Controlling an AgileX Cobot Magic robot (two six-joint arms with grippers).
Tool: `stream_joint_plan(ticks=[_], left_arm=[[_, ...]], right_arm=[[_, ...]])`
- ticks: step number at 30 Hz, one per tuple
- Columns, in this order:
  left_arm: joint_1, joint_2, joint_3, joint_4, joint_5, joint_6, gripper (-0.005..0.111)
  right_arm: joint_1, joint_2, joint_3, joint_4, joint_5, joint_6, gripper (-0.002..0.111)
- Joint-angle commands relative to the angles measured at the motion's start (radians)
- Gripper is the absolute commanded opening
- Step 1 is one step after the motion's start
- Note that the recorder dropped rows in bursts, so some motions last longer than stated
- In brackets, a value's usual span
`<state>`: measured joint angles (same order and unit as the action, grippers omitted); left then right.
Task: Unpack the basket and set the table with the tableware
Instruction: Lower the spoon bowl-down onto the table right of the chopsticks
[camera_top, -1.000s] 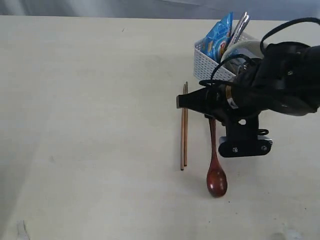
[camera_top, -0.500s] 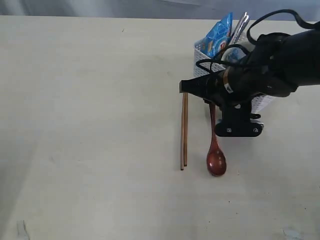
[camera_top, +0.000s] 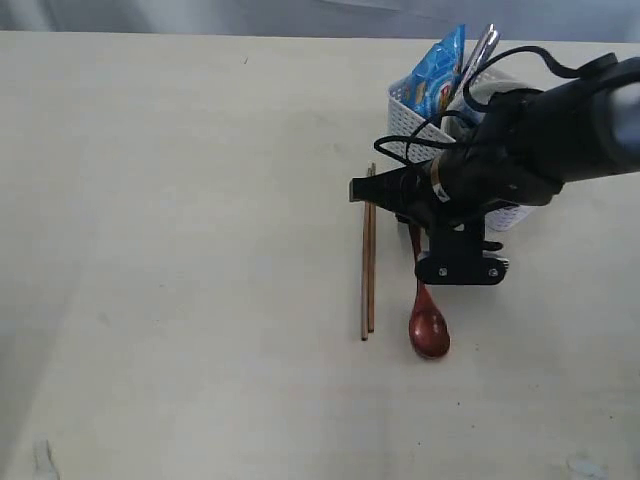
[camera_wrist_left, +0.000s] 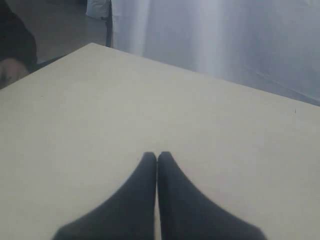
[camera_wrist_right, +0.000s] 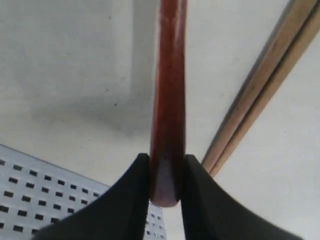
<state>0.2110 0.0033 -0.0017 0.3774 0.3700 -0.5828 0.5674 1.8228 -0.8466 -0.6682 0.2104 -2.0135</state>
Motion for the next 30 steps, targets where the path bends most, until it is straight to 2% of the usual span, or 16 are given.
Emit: stream_joint_plan(ticks=[1, 22, 25, 26, 27, 30], left_arm=[[-0.005, -0.003, 0.002, 0.003, -0.004, 0.003, 0.0], [-0.005, -0.003, 0.002, 0.003, -0.004, 0.003, 0.0], [-0.005, -0.003, 0.002, 0.003, -0.004, 0.003, 0.0], [-0.005, -0.003, 0.002, 0.003, -0.004, 0.003, 0.0], [-0.005, -0.003, 0.002, 0.003, -0.004, 0.003, 0.0], [-0.005, -0.003, 0.002, 0.003, -0.004, 0.003, 0.0]], right_arm=[[-0.007, 0.008, -0.024, -0.004, -0.001, 0.051, 0.0], [-0.007, 0.058, -0.065, -0.004, 0.008, 0.09, 0.0], [-0.007, 0.058, -0.065, -0.004, 0.008, 0.091, 0.01], [-0.007, 0.058, -0.065, -0.004, 0.008, 0.091, 0.016], [-0.007, 0.058, -0.065, -0.004, 0.008, 0.091, 0.027], [-0.007, 0.058, -0.065, -0.004, 0.006, 0.091, 0.032]])
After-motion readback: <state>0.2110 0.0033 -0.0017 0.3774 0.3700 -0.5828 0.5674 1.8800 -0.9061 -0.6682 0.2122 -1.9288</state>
